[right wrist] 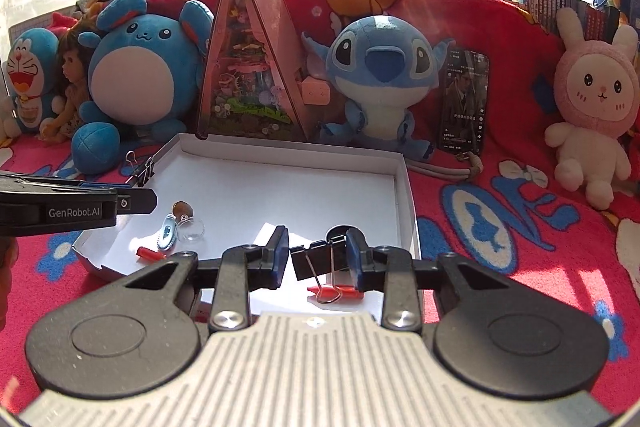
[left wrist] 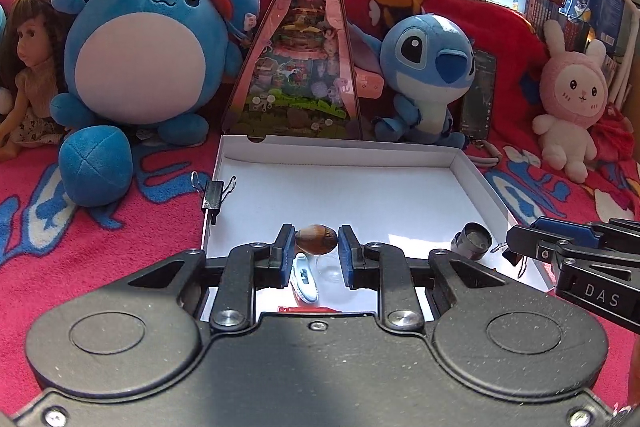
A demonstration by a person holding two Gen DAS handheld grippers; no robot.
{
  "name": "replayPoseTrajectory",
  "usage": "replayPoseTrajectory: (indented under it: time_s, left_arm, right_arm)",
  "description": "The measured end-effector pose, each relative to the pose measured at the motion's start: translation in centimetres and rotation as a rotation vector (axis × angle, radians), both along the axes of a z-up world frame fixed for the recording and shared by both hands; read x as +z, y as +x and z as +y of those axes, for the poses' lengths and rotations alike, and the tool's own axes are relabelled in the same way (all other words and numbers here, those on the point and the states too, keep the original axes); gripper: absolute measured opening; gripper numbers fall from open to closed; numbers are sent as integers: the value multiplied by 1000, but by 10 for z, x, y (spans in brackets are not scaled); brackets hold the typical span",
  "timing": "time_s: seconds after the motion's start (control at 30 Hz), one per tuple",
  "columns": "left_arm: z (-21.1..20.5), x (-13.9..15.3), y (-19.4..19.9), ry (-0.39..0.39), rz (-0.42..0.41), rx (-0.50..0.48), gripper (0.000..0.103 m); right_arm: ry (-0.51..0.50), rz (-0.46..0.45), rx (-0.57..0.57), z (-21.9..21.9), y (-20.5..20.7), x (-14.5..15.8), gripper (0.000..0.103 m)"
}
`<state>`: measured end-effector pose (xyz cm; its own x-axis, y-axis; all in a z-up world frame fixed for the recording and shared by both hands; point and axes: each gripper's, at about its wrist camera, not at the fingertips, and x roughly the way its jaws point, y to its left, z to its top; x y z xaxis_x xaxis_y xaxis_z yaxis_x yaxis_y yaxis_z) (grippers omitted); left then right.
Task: Organize rigid objects
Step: 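Carry the acorn and binder clip into the white box and lower them, then open both tools to release the acorn and binder clip in the box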
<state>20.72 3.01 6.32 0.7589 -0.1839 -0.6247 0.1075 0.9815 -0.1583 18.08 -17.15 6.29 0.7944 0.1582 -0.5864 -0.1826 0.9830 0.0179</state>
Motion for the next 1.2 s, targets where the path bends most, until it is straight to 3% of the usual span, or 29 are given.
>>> replayPoseTrajectory:
  time_s: [0.23, 0.43, 0.7, 1.2]
  left_arm:
    - [0, -2, 43, -29, 83, 26, 22]
    - [-6, -17, 68, 23, 124, 52, 22]
    - [-8, -33, 80, 38, 156, 73, 22]
    - [-11, -44, 83, 55, 170, 74, 22]
  right_arm:
    - [45, 79, -49, -6, 45, 4, 36]
    - [-1, 113, -69, -1, 76, -7, 36]
    - [27, 134, -109, -1, 101, -25, 36]
    - [81, 170, -149, -6, 109, -37, 36]
